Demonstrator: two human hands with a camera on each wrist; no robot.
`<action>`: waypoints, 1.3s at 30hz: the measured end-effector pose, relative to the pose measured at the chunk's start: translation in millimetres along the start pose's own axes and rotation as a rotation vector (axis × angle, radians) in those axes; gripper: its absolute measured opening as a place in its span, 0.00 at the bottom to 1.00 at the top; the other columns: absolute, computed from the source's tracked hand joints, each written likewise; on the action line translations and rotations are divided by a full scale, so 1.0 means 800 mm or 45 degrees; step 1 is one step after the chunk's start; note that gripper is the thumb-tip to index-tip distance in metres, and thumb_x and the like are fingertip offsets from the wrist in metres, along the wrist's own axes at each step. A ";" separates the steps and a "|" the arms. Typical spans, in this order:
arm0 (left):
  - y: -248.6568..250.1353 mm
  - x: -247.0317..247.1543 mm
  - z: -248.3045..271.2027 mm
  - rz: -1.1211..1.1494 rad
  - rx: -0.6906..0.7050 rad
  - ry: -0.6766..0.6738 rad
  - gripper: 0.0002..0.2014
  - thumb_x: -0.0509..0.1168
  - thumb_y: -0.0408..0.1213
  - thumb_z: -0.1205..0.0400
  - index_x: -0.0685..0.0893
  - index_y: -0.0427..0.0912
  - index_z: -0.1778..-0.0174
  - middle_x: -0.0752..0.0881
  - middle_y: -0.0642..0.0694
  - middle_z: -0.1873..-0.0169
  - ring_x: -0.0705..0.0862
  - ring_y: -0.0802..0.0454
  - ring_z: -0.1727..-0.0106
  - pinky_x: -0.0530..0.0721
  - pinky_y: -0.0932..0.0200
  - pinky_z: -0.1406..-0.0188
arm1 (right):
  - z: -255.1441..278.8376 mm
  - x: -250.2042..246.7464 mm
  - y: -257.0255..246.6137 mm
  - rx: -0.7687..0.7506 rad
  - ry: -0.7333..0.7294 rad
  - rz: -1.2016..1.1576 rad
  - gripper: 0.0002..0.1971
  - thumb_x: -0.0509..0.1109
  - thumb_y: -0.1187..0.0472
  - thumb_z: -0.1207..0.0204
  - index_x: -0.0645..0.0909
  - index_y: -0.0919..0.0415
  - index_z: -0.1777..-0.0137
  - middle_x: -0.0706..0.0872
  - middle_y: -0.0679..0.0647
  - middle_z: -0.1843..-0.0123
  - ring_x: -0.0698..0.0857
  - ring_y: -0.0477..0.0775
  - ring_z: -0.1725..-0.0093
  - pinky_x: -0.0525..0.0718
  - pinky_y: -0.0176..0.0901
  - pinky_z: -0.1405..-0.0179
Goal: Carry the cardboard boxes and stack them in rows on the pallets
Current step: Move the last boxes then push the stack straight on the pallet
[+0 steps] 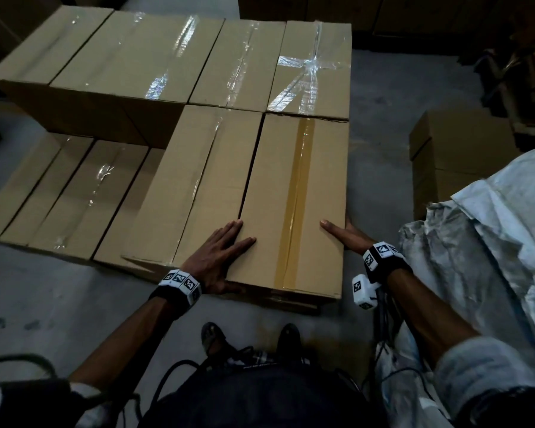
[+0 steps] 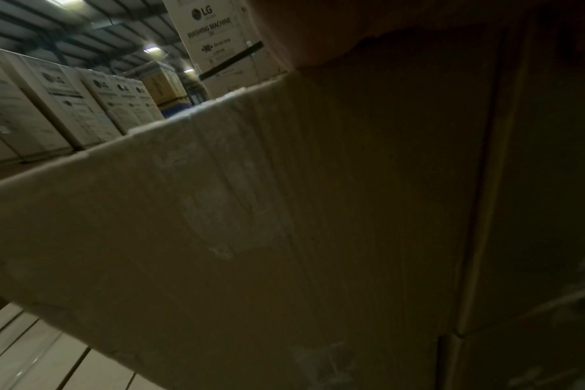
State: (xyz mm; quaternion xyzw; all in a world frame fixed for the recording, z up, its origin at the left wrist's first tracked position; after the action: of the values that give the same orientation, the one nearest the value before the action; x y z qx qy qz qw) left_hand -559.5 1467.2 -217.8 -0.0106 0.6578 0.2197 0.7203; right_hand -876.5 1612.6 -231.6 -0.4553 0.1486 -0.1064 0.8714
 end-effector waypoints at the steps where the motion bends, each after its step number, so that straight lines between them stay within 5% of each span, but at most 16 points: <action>1: 0.001 -0.002 0.001 0.016 -0.001 0.016 0.60 0.67 0.80 0.32 0.51 0.57 0.09 0.39 0.43 0.09 0.36 0.43 0.09 0.43 0.39 0.12 | 0.001 0.001 0.001 0.010 0.006 -0.011 0.50 0.77 0.36 0.25 0.54 0.52 0.11 0.77 0.57 0.21 0.81 0.55 0.32 0.81 0.55 0.33; 3: 0.003 -0.005 0.001 0.084 -0.015 0.044 0.60 0.66 0.82 0.33 0.54 0.56 0.09 0.42 0.44 0.09 0.38 0.45 0.09 0.44 0.40 0.12 | 0.007 0.006 0.000 0.048 -0.013 0.001 0.58 0.78 0.27 0.34 0.54 0.52 0.11 0.77 0.58 0.20 0.82 0.54 0.32 0.80 0.53 0.34; 7: -0.001 -0.014 0.001 0.301 -0.080 0.110 0.56 0.64 0.81 0.29 0.57 0.55 0.09 0.49 0.49 0.09 0.44 0.52 0.09 0.51 0.42 0.10 | 0.014 -0.009 -0.015 0.007 0.158 0.246 0.49 0.67 0.36 0.18 0.45 0.57 0.09 0.64 0.57 0.11 0.70 0.59 0.16 0.69 0.46 0.25; 10: -0.006 -0.020 0.009 0.413 -0.162 0.160 0.51 0.63 0.78 0.26 0.62 0.53 0.11 0.57 0.50 0.10 0.53 0.53 0.10 0.55 0.47 0.11 | 0.031 -0.018 -0.046 -0.088 0.461 0.457 0.59 0.64 0.21 0.28 0.41 0.51 0.08 0.52 0.54 0.07 0.58 0.60 0.10 0.59 0.59 0.13; 15: -0.034 -0.040 0.046 0.566 -0.220 0.327 0.38 0.65 0.68 0.19 0.72 0.53 0.16 0.71 0.52 0.15 0.69 0.56 0.17 0.68 0.57 0.18 | 0.067 0.046 -0.136 -0.415 0.666 0.661 0.51 0.70 0.29 0.23 0.46 0.45 0.09 0.55 0.52 0.08 0.61 0.61 0.12 0.66 0.63 0.17; 19: -0.088 -0.071 0.099 0.644 -0.250 0.488 0.29 0.68 0.64 0.18 0.81 0.54 0.24 0.81 0.50 0.23 0.80 0.55 0.25 0.76 0.61 0.25 | 0.078 0.170 -0.203 -0.596 0.601 0.720 0.49 0.73 0.33 0.23 0.51 0.46 0.09 0.59 0.50 0.09 0.64 0.57 0.13 0.67 0.58 0.16; 27: -0.273 -0.124 0.298 0.835 -0.449 0.853 0.18 0.76 0.51 0.20 0.89 0.50 0.36 0.90 0.57 0.40 0.86 0.68 0.41 0.84 0.63 0.41 | 0.051 0.552 -0.280 -0.829 0.142 0.808 0.40 0.75 0.39 0.22 0.62 0.45 0.13 0.71 0.50 0.15 0.72 0.52 0.19 0.72 0.47 0.23; 34: -0.438 -0.158 0.485 0.973 -0.772 0.966 0.18 0.76 0.55 0.22 0.91 0.54 0.38 0.92 0.57 0.45 0.90 0.58 0.46 0.90 0.52 0.48 | 0.002 0.821 -0.329 -0.864 -0.145 0.870 0.27 0.74 0.42 0.19 0.76 0.46 0.22 0.80 0.48 0.24 0.78 0.50 0.25 0.72 0.39 0.33; 39: -0.549 -0.181 0.574 0.849 -0.971 1.025 0.15 0.77 0.52 0.21 0.92 0.55 0.40 0.92 0.59 0.50 0.88 0.66 0.50 0.80 0.74 0.54 | -0.043 0.956 -0.362 -0.908 -0.311 0.953 0.26 0.74 0.44 0.19 0.78 0.47 0.23 0.80 0.48 0.23 0.77 0.48 0.24 0.74 0.43 0.26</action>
State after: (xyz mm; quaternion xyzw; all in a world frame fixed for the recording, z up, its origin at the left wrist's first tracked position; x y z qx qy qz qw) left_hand 13.1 1166.5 -138.4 -0.1425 0.7203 0.6287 0.2560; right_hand -189.7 1178.3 -135.0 -0.6483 0.2254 0.3228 0.6517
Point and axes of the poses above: each hand's wrist, its own z-axis away from the middle knuckle, its own x-axis out of the palm, y = z × x, the point moved 5 cm from there along -z, towards the middle knuckle
